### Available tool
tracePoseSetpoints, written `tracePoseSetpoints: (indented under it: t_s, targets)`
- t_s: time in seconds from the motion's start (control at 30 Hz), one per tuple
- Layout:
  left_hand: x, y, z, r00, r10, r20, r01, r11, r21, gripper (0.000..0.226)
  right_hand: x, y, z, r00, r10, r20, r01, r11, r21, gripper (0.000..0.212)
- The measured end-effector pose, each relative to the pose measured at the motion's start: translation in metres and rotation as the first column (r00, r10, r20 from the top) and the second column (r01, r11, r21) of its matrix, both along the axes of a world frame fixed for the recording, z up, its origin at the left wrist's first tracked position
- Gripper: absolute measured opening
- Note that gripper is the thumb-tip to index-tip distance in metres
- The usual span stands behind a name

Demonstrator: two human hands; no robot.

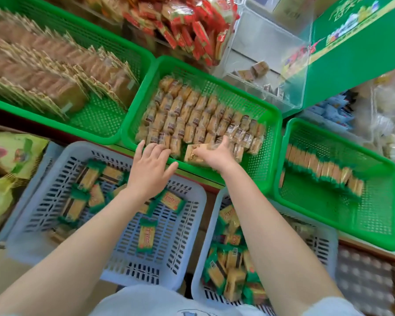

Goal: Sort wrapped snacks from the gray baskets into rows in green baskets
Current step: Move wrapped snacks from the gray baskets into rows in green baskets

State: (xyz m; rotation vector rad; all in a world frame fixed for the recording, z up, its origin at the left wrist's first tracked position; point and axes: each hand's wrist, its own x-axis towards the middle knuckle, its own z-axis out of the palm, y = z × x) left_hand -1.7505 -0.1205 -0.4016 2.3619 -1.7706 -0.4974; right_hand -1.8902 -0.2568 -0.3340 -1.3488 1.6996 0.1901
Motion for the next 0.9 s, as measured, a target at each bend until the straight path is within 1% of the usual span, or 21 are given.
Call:
tracePoseSetpoints:
  t_s: [0.1,0.17,0.2,0.27,0.37,0.47,0.57,0.8,0.9]
  targets:
    - [0.000,0.001,-0.002,1.000,0.010,0.003,-0.010,1.000,-0.007,0.065,0.020,0.007,-0.021,0.972,0.088,-0.219,-0.097,0.995,-0.028,0.114]
    - [-0.001,0.001,-0.004,1.000,0.018,0.008,-0.018,1.000,-0.019,0.068,0.028,0.012,-0.032,0.947,0.116,-0.301,-0.139,0.989,-0.057,0.116]
    - [-0.001,0.002,-0.005,1.000,0.018,0.009,-0.018,1.000,-0.025,0.068,0.030,0.013,-0.035,0.945,0.118,-0.306,-0.146,0.987,-0.069,0.119]
    - [-0.001,0.002,-0.006,1.000,0.016,0.011,-0.016,0.999,-0.039,0.065,0.030,0.012,-0.037,0.959,0.116,-0.257,-0.139,0.988,-0.072,0.124]
    - [-0.002,0.002,-0.008,1.000,0.018,0.013,-0.018,0.999,-0.044,0.063,0.023,0.010,-0.028,0.976,0.104,-0.192,-0.128,0.985,-0.117,0.125]
    - [-0.004,0.002,-0.009,1.000,0.025,0.007,-0.025,0.998,-0.052,0.061,0.024,0.010,-0.026,0.976,0.075,-0.202,-0.108,0.982,-0.158,0.128]
    - [-0.003,0.002,-0.010,0.999,0.033,0.005,-0.033,0.998,-0.060,0.062,0.037,0.007,-0.031,0.970,0.072,-0.231,-0.108,0.983,-0.149,0.129]
    - [-0.003,0.002,-0.009,1.000,0.028,0.012,-0.027,0.998,-0.056,0.068,0.029,0.010,-0.029,0.977,0.110,-0.181,-0.132,0.984,-0.116,0.131]
    - [-0.004,0.002,-0.004,1.000,0.020,0.008,-0.020,0.999,-0.032,0.069,0.032,0.009,-0.033,0.974,0.088,-0.209,-0.122,0.980,-0.157,0.129]
